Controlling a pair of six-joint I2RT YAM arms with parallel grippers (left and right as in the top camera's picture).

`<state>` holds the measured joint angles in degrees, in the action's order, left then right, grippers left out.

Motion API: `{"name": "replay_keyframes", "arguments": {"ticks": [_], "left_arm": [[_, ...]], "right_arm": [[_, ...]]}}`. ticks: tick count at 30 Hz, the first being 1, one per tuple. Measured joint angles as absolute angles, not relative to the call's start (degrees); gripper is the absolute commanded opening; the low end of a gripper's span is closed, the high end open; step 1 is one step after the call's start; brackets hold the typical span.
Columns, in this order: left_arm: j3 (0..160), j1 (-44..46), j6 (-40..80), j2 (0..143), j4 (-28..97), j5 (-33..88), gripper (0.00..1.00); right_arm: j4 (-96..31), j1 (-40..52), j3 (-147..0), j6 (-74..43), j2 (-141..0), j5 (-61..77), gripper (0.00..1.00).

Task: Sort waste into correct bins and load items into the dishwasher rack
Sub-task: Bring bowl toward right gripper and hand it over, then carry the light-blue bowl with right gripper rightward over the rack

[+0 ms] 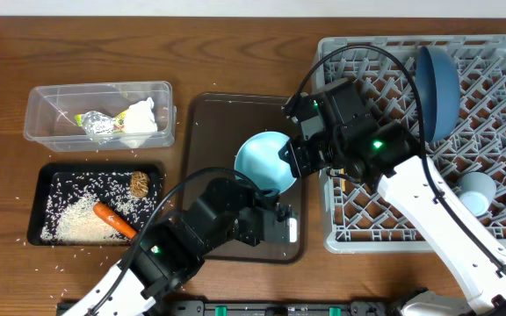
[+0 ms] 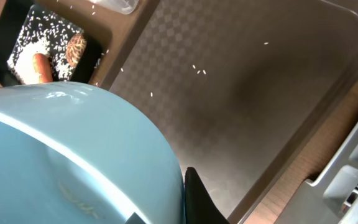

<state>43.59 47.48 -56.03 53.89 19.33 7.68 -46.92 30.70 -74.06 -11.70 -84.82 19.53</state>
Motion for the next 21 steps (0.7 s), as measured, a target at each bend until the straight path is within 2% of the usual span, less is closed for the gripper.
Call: {"name": "replay_keyframes", "arguments": {"ticks": [3, 8, 19, 21], "left_arm": [[43.6, 47.5, -56.4, 53.8, 18.3, 7.7, 0.23], [43.7, 47.2, -56.0, 53.5, 18.2, 6.7, 0.31], [43.7, 47.0, -55.7, 53.0, 18.3, 6.0, 0.34], [43.7, 47.0, -55.5, 52.0, 18.3, 5.9, 0.39]], "right_arm": [[-47.0, 30.7, -74.0, -12.0, -84.8, 18.5, 0.01], [-47.4, 30.5, -74.0, -13.5, -84.8, 15.3, 0.01], [-48.8, 26.9, -74.3, -16.5, -84.8, 8.7, 0.01], [-50.4, 26.0, -75.2, -16.6, -84.8, 6.6, 0.01]]}}
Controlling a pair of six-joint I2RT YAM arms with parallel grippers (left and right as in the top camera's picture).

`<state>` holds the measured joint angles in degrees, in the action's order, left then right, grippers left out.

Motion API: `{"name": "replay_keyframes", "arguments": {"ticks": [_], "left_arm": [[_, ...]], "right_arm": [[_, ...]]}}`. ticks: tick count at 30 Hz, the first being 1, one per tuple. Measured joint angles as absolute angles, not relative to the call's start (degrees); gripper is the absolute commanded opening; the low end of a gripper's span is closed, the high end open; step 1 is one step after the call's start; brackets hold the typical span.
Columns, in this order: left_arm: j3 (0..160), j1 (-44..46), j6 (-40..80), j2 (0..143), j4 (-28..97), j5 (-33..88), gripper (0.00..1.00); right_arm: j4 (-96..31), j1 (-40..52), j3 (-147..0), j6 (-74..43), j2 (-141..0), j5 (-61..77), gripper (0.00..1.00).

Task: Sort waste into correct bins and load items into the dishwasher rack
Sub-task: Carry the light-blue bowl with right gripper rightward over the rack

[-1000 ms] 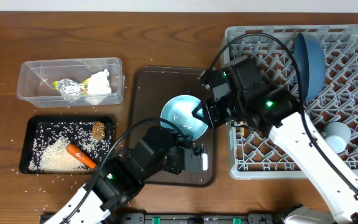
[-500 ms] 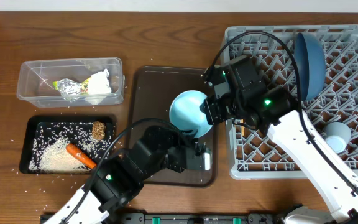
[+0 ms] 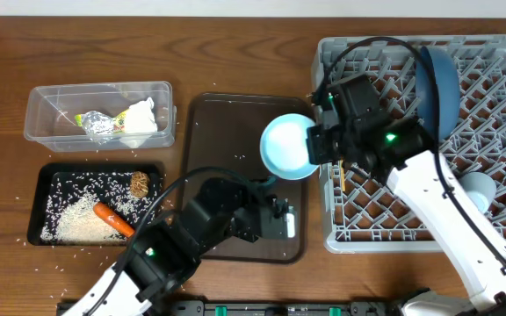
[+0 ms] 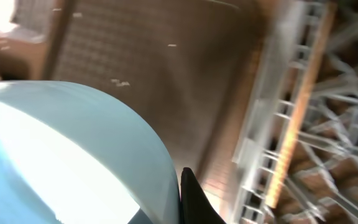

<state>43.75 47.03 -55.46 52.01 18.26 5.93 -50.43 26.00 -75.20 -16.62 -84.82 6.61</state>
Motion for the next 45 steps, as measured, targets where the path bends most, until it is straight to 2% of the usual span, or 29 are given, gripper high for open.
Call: {"name": "replay_keyframes", "arguments": {"ticks": [4, 6, 11, 13, 15, 16, 19, 20, 21, 22, 28, 33, 38, 45], "left_arm": [[43.7, 47.0, -54.1, 49.1, 18.3, 5.8, 0.39], [43.7, 47.0, -52.8, 47.7, 18.3, 5.6, 0.34], [43.7, 47.0, -48.3, 45.2, 19.4, 2.3, 0.36], [43.7, 47.0, -45.4, 44.9, 19.7, -0.6, 0.43], [43.7, 47.0, -41.7, 44.9, 19.9, -3.6, 0.43], [43.7, 47.0, -39.2, 44.9, 20.0, -5.2, 0.47], [43.7, 47.0, -31.4, 44.9, 20.1, -9.6, 0.51], [43.7, 47.0, -29.7, 44.9, 20.3, -10.6, 0.57], [43.7, 46.9, -27.7, 44.9, 20.6, -11.7, 0.68], [43.7, 46.9, -26.3, 44.9, 20.9, -12.5, 0.98], [43.8, 46.9, -21.0, 44.9, 22.9, -15.1, 0.98], [43.8, 46.9, -19.9, 44.9, 23.5, -15.5, 0.98], [43.8, 46.9, -19.5, 44.9, 23.7, -15.6, 0.98], [43.8, 46.9, -19.4, 44.9, 23.8, -15.7, 0.98]], "right_arm": [[-53.2, 24.4, -79.4, -17.0, -84.8, 2.5, 0.01], [-54.4, 24.1, -81.8, -17.0, -84.8, 0.6, 0.01], [-58.2, 22.1, -88.1, -17.0, -84.0, -4.5, 0.01], [-59.8, 20.8, -90.1, -17.1, -83.1, -8.2, 0.01], [-60.9, 19.9, -91.3, -17.1, -82.1, -12.5, 0.01], [-61.8, 19.7, -91.8, -17.2, -81.4, -16.1, 0.01], [-64.4, 19.6, -92.2, -17.5, -80.4, -25.5, 0.01], [-65.2, 19.5, -92.2, -17.9, -80.4, -28.8, 0.01], [-65.8, 19.5, -92.2, -18.3, -80.4, -31.9, 0.01], [-66.0, 19.3, -92.2, -18.5, -80.4, -35.2, 0.01], [-62.9, 15.4, -92.2, -19.3, -80.4, -54.8, 0.01], [-55.4, 9.5, -92.2, -19.4, -80.4, -64.6, 0.01], [-46.8, 1.0, -92.2, -16.6, -80.5, -66.9, 0.01], [-36.2, -9.6, -92.2, -2.1, -84.8, -63.0, 0.01]]}}
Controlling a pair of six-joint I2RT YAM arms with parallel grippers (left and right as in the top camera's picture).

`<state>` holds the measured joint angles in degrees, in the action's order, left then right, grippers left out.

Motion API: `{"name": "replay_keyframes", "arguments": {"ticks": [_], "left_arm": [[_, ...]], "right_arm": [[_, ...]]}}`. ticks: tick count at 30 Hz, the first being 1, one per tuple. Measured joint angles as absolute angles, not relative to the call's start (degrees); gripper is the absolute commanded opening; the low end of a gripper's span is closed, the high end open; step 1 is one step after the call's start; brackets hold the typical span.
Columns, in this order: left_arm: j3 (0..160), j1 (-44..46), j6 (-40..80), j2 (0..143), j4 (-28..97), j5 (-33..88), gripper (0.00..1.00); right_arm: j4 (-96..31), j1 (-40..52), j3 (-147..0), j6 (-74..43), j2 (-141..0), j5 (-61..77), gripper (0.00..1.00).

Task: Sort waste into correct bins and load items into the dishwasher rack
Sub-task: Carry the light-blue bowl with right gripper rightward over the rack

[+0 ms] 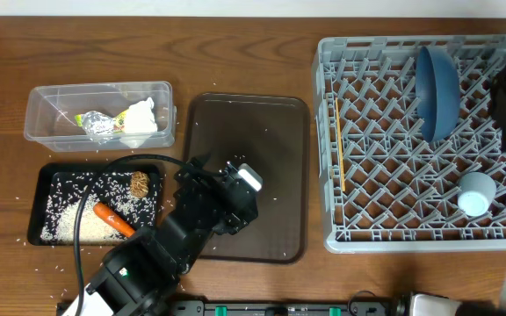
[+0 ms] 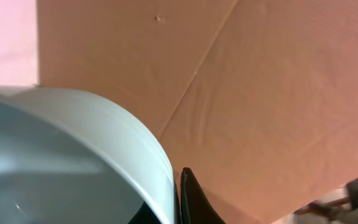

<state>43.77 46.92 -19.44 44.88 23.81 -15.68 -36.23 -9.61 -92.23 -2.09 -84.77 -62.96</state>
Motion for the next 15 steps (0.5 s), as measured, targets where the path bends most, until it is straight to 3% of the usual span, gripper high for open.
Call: {"name": "replay_keyframes", "arguments": {"ticks": [15], "left_arm": [[43.8, 46.9, -19.4, 44.9, 23.8, -15.9, 0.98]], "right_arm": [[-16.8, -17.9, -92.2, 21.5, -104.6, -60.6, 0.01]]}}
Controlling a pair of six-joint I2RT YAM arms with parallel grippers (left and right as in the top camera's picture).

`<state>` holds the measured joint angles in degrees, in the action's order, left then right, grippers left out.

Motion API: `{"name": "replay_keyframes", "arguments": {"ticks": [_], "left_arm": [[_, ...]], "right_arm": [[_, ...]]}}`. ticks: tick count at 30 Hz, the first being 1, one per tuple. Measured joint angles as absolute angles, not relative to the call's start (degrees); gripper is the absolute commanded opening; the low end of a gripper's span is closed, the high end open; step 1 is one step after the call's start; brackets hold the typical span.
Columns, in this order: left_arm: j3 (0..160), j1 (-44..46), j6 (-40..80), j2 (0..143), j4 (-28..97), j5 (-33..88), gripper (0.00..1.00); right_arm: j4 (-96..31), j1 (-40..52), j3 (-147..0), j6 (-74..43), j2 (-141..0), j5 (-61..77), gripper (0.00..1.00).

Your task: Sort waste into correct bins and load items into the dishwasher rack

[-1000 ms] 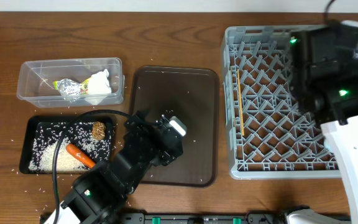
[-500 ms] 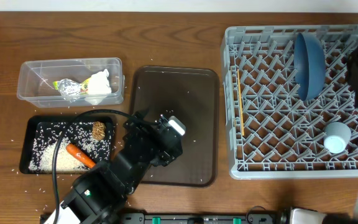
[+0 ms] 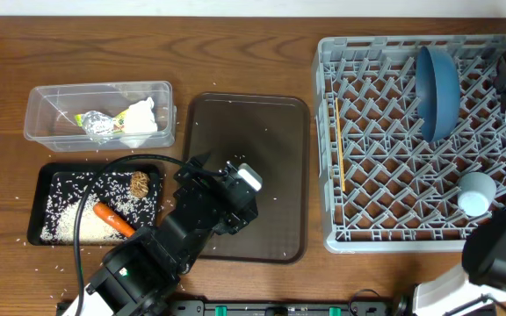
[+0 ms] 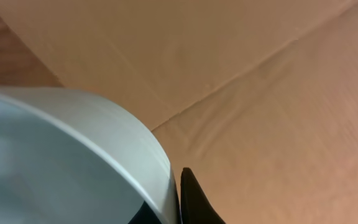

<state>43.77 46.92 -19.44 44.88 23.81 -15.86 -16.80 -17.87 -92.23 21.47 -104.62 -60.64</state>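
Note:
In the right wrist view a light blue bowl (image 4: 61, 162) fills the lower left, seen against a plain tan surface. My right gripper (image 4: 178, 202) is shut on its rim, one dark finger (image 4: 191, 199) showing on the outside. The overhead view shows only the right arm along the right edge; its gripper and the bowl are out of that frame. The grey dishwasher rack (image 3: 385, 228) holds a dark blue bowl (image 3: 436, 79), a pale blue cup (image 3: 475, 193) and a thin stick (image 3: 339, 145). My left gripper (image 3: 242, 183) hangs over the brown tray (image 3: 271, 123); its jaws are unreadable.
A clear bin (image 3: 46, 110) at the left holds wrappers. Below it a black tray (image 3: 40, 202) contains rice, a carrot (image 3: 112, 219) and a brown lump. Rice grains lie scattered on the wood around it.
My right arm has shifted a little at the right edge and now reaches down past the rack's lower right corner. The bowl is still gripped. The left arm has not moved.
My right gripper held the light blue bowl above the brown tray, then at the rack's left edge. By the last moment it was beyond the overhead frame at the right, where it stays. My left gripper moved from the tray's lower right corner towards its lower left.

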Motion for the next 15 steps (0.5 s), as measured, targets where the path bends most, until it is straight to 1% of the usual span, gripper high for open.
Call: {"name": "replay_keyframes", "arguments": {"ticks": [6, 9, 15], "left_arm": [[43.8, 46.9, -19.4, 44.9, 23.8, -15.8, 0.98], [43.8, 46.9, -19.4, 44.9, 23.8, -15.9, 0.98], [43.8, 46.9, -19.4, 45.1, 23.8, -15.8, 0.98]], "right_arm": [[-9.7, -19.3, -92.2, 31.8, -112.6, -60.2, 0.01], [-3.9, -19.2, -92.2, 37.9, -116.4, -60.0, 0.01], [6.5, -19.3, -92.2, 48.9, -119.8, -59.7, 0.01]]}}
